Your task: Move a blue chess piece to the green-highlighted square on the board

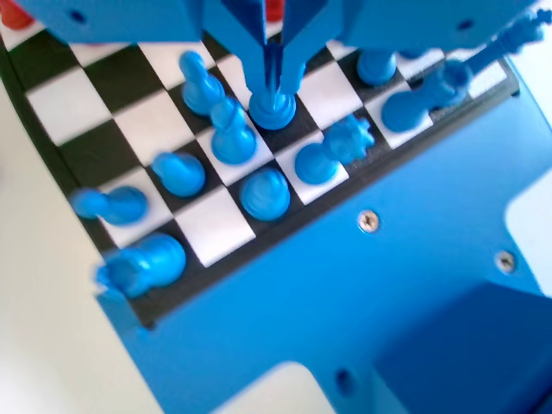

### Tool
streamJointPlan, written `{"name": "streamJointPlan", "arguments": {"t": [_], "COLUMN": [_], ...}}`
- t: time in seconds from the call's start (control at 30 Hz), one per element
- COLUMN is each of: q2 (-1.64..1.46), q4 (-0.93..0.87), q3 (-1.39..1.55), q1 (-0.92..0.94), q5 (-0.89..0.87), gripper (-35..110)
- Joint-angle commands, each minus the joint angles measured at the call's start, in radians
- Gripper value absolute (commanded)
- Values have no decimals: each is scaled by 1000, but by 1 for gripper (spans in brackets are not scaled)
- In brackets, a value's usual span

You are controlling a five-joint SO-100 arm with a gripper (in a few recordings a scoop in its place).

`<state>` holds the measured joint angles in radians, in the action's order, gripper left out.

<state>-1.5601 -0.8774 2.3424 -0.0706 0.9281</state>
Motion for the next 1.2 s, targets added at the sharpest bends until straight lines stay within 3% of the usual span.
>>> {"name": "streamJointPlan", "arguments": {"t": [0.0, 0.4, 0.7, 1.17], "q2": [-20, -20, -20, -31], "q4": [-8, 2, -11, -138], "q3": [2, 18, 0, -153], "q1": [-8, -11, 5, 51], "q5": [14, 25, 49, 77], "gripper": [1, 2, 12, 12]}}
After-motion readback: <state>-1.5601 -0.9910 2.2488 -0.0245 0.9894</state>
